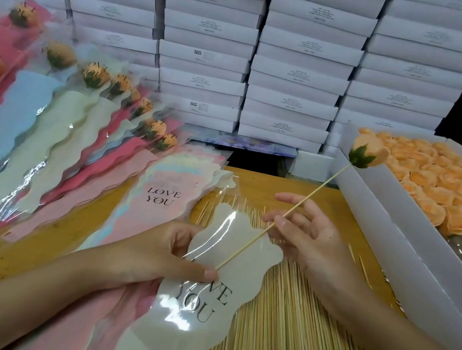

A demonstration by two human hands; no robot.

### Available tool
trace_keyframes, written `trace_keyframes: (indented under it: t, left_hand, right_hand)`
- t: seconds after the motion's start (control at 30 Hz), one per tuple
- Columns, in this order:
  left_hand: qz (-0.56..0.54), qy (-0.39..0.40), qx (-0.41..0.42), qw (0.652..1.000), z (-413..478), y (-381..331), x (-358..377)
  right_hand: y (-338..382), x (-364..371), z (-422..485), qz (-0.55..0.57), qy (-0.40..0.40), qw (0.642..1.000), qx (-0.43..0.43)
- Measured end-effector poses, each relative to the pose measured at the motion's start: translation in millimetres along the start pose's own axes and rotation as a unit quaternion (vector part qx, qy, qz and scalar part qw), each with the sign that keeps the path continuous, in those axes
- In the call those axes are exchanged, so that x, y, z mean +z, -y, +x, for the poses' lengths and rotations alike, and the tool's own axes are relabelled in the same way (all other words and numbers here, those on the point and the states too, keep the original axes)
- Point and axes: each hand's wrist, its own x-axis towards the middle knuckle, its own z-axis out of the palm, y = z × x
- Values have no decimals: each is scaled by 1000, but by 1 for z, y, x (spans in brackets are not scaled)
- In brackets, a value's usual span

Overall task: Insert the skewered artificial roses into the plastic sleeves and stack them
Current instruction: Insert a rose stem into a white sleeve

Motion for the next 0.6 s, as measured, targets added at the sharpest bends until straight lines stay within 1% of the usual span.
trace_keyframes:
  t: [0.1,0.2,0.37,0.47,0.53,0.6]
  left_hand:
    - [5,-1,9,1000,0,-4,4]
    - [11,2,10,1000,0,-4,3]
    - [10,-12,3,1000,0,0,1]
    - [5,1,5,1000,1,-2,2]
    - [3,5,2,1000,1,-2,1]
    - [3,8,0,1000,1,-1,0]
  right_hand:
    - [1,3,0,-36,9,999,-9]
    - [2,2,2,-58,-1,998,-21]
    - [5,-8,11,-4,-86,995,-51]
    - [9,-14,16,20,-145,987,-65]
    - [9,-17,16,18,-170,983,-66]
    - [7,-19,15,-4,-179,982,-67]
